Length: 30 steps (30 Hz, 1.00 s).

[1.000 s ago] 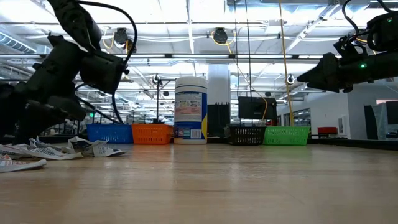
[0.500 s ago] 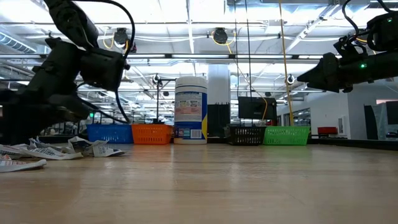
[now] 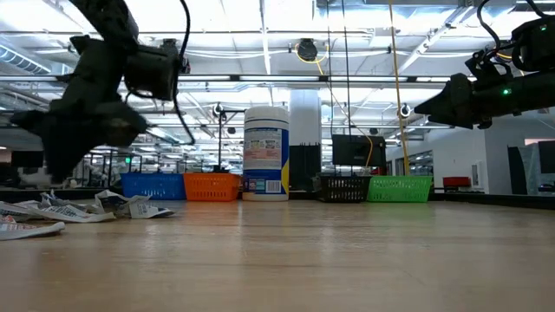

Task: Pick & Place First Aid Supplies
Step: Put the alcohol pad into the blue bin

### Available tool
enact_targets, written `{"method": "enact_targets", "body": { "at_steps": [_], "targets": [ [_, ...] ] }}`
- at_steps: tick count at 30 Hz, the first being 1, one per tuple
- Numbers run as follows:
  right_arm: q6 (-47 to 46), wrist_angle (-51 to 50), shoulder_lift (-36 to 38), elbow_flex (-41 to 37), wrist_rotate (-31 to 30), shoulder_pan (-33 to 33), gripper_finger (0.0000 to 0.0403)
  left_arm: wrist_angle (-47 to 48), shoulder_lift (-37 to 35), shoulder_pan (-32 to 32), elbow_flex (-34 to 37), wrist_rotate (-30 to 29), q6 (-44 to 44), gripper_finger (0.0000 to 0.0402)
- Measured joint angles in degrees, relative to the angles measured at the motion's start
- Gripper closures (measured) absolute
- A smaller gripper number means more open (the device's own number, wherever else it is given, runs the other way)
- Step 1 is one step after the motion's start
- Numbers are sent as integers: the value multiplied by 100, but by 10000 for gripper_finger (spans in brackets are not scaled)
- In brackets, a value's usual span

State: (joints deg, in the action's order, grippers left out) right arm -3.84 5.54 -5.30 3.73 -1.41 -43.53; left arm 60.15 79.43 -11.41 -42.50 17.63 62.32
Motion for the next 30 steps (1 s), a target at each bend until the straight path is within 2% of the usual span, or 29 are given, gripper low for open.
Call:
{"method": "enact_targets", "body": {
  "at_steps": [7, 13, 22, 30],
  "targets": [
    [0, 0, -1, 2, 0, 0, 50, 787, -454, -719, -314, -337, -284, 400],
    [0, 0, -2, 0, 0, 0, 50, 1184, -382, -1627, -600, -440, -923, 400],
    [0, 1, 0, 1, 0, -2, 50, 1397, 757, -3180, -1742, -776, -2212, 401],
    [0, 2, -2, 0, 0, -2, 50, 1819, 1988, -4113, -3324, -1227, -3128, 401]
  ]
}}
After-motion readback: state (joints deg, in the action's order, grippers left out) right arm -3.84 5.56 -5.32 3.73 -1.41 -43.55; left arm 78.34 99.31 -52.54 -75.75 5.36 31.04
